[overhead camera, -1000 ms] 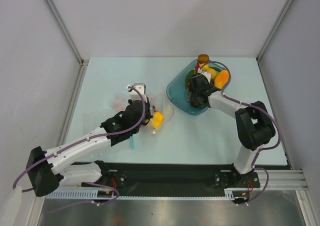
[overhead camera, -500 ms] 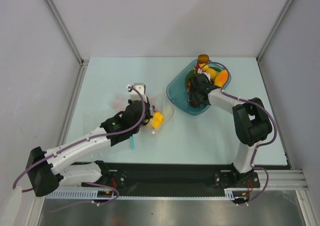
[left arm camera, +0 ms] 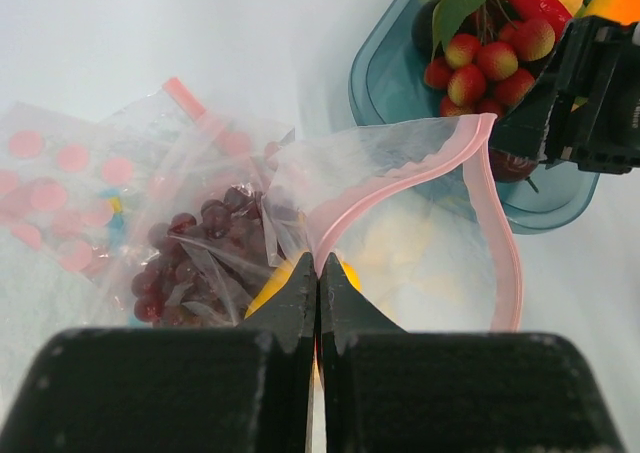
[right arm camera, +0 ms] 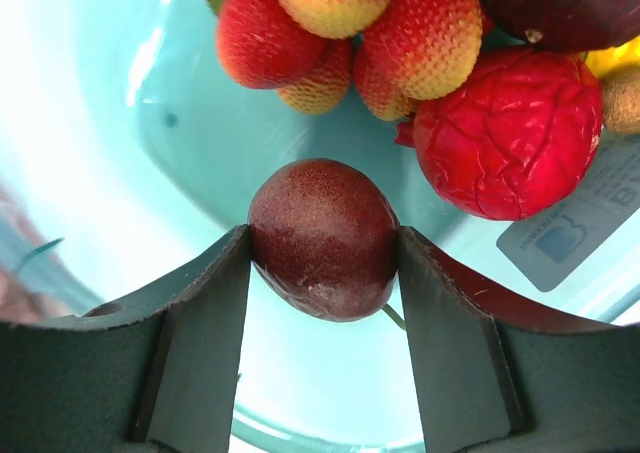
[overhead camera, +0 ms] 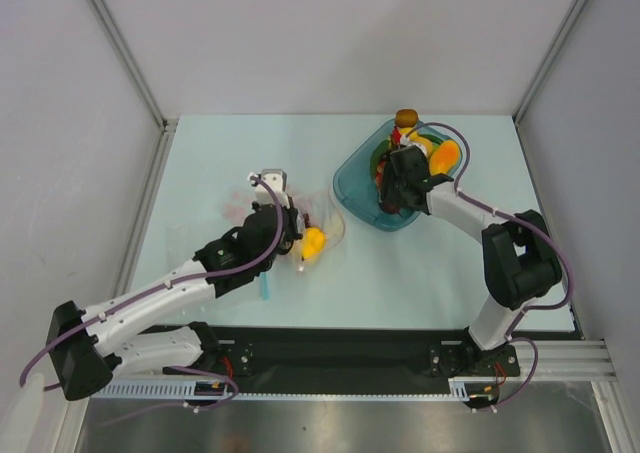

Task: Place the food in the zip-top bag and seal the zipper
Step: Pick up the fake fruit from the bin, then place the fake fruit in the zipper food storage bag.

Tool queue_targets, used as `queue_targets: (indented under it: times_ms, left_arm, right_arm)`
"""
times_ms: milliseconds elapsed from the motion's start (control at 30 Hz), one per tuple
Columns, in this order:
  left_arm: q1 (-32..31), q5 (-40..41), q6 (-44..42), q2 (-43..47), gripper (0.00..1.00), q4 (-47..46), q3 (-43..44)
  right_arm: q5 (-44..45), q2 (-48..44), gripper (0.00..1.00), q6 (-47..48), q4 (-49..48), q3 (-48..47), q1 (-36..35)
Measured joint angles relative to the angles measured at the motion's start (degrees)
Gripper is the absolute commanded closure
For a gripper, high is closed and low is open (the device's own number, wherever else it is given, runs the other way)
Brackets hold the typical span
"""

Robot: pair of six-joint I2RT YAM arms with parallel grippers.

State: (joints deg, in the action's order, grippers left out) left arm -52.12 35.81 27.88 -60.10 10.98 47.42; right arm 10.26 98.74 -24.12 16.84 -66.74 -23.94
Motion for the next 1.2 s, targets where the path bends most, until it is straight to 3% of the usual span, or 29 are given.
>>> queue_targets:
  times_ms: [700, 933, 1200]
  left_arm:
    - [0.0, -0.6, -1.0, -1.8, 1.0, -0.3, 0.0]
    - [0.0, -1.5, -1.4, -3.4, 1.0, -0.4, 0.7]
    - [-0.1, -1.7, -1.4, -4.9, 1.0, -0.2, 1.3]
  right_arm:
    - [-4.7, -5.0, 0.6, -0.5, -2.9, 4.6, 0.2]
    - [-5.3, -15.1, 0.61, -0.9, -8.0, 10.5, 0.2]
    - [-11.9, -32.3, 0.62, 0.2, -20.8, 22.5, -0.9]
